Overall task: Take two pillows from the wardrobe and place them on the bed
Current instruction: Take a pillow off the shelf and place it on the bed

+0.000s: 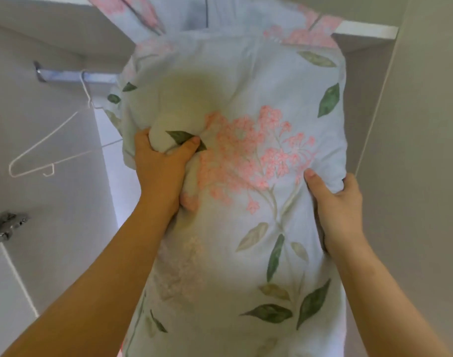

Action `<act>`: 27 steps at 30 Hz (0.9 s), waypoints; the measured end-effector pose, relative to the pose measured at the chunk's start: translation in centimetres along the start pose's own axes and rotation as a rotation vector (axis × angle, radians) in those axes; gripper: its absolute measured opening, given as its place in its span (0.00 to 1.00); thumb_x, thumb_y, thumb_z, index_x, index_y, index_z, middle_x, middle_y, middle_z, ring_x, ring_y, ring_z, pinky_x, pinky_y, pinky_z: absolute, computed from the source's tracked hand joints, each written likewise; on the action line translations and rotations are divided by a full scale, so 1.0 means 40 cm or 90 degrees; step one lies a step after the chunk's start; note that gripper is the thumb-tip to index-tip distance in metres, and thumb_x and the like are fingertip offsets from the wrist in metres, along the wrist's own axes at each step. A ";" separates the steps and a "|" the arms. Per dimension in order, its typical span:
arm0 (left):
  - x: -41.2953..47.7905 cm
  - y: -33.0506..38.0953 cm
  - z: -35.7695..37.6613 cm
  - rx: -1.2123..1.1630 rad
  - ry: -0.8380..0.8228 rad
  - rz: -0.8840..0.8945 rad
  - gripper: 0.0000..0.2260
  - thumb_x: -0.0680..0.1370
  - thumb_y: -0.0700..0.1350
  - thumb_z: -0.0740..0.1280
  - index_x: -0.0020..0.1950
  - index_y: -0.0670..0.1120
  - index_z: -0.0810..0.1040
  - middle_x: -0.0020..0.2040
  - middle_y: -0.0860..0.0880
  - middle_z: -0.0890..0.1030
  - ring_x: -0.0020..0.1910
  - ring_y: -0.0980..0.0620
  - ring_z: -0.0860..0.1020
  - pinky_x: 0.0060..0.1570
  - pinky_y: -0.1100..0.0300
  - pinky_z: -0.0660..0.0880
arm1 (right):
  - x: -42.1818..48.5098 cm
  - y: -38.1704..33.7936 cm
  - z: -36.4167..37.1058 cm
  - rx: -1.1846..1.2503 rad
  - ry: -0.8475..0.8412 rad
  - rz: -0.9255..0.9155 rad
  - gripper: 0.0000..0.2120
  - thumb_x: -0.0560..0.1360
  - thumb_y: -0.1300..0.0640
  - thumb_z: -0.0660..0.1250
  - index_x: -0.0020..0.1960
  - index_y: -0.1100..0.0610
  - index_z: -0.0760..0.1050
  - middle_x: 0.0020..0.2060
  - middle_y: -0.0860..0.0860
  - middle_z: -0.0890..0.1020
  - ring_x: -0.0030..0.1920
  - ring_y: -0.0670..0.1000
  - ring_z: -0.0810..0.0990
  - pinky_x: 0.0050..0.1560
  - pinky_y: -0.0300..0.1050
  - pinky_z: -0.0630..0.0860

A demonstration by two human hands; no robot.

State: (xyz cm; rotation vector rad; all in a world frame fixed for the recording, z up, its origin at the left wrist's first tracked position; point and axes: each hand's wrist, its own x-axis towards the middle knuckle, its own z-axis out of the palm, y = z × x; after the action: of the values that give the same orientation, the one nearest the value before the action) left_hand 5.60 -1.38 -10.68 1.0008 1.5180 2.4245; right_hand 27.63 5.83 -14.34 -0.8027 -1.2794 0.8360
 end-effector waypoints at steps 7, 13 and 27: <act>-0.072 -0.214 -0.024 0.046 -0.065 -0.123 0.28 0.61 0.51 0.76 0.58 0.51 0.71 0.52 0.55 0.78 0.51 0.53 0.78 0.48 0.58 0.76 | -0.100 0.185 -0.033 -0.054 0.050 0.157 0.10 0.68 0.46 0.70 0.45 0.46 0.73 0.46 0.46 0.81 0.48 0.51 0.81 0.53 0.54 0.77; -0.124 -0.389 -0.050 0.111 -0.154 -0.237 0.30 0.60 0.53 0.75 0.58 0.48 0.70 0.53 0.48 0.78 0.50 0.46 0.78 0.51 0.48 0.76 | -0.224 0.308 -0.059 -0.147 0.155 0.280 0.13 0.68 0.47 0.71 0.41 0.55 0.72 0.40 0.52 0.80 0.41 0.53 0.79 0.40 0.47 0.74; -0.345 -0.553 -0.058 0.106 -0.474 -0.405 0.17 0.64 0.46 0.76 0.42 0.57 0.70 0.45 0.52 0.78 0.43 0.55 0.78 0.36 0.64 0.70 | -0.607 0.336 -0.170 -0.214 0.433 0.459 0.08 0.70 0.50 0.70 0.41 0.49 0.71 0.41 0.49 0.80 0.41 0.49 0.79 0.38 0.45 0.74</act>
State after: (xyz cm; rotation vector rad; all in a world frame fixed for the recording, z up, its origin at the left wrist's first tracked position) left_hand 9.64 1.99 -36.32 1.0575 1.4488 1.3077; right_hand 31.00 -9.31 -38.34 -1.7051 -0.5039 0.7943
